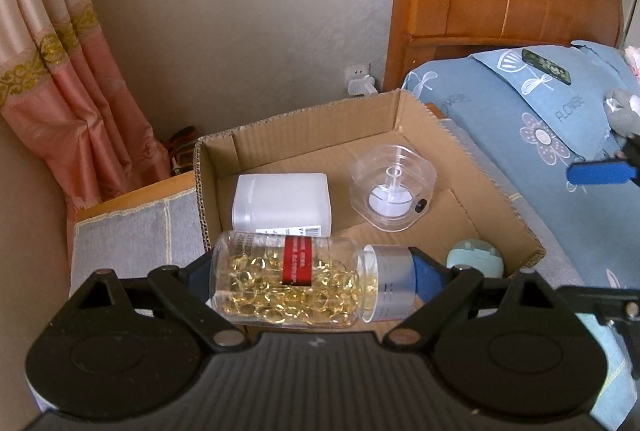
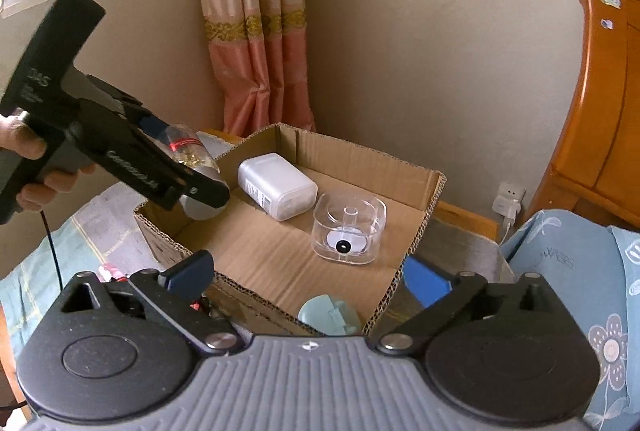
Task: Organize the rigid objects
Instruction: 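Carry the capsule jar and mint-green case into the box and release both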
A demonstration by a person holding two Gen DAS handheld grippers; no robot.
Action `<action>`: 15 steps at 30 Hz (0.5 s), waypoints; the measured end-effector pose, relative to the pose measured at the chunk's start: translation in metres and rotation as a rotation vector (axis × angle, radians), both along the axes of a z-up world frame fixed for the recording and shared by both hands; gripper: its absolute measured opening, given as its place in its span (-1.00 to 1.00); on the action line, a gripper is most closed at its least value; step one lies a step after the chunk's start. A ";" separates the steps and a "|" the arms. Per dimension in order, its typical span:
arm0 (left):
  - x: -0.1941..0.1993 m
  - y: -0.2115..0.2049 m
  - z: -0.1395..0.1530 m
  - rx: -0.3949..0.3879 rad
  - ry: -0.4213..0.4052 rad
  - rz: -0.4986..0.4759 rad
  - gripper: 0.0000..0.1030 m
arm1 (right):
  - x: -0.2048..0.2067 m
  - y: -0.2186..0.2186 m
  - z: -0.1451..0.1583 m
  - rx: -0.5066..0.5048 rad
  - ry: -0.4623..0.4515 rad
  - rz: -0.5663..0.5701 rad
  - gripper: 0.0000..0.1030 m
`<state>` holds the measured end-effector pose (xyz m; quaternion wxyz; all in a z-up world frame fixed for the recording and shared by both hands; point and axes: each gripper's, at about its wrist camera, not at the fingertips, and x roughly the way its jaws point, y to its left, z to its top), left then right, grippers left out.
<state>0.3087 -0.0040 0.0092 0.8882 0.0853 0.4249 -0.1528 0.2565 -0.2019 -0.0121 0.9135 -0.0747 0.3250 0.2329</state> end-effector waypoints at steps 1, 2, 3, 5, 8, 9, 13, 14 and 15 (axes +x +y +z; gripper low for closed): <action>0.001 0.000 0.000 0.001 0.004 0.002 0.80 | -0.002 0.000 0.000 -0.004 0.007 -0.015 1.00; 0.001 -0.001 -0.001 0.003 0.008 0.002 0.80 | -0.004 -0.001 0.000 -0.008 0.015 -0.026 1.00; 0.002 -0.001 -0.002 0.005 0.012 0.004 0.80 | -0.005 -0.001 0.000 -0.013 0.027 -0.037 1.00; 0.003 -0.001 -0.003 0.009 0.018 0.007 0.81 | -0.008 -0.001 -0.001 -0.022 0.053 -0.072 1.00; 0.003 -0.001 -0.004 0.011 0.024 0.012 0.81 | -0.013 -0.002 -0.003 -0.031 0.091 -0.117 1.00; 0.003 -0.001 -0.005 0.012 0.023 0.013 0.81 | -0.015 -0.002 -0.003 -0.027 0.101 -0.130 1.00; 0.002 0.000 0.000 -0.014 0.007 0.013 0.86 | -0.023 -0.002 -0.002 -0.017 0.120 -0.154 1.00; 0.001 0.000 0.002 -0.015 0.008 0.016 0.86 | -0.024 -0.001 -0.001 -0.028 0.121 -0.159 1.00; -0.001 0.001 0.005 -0.013 0.009 0.019 0.87 | -0.026 0.001 0.000 -0.039 0.119 -0.163 1.00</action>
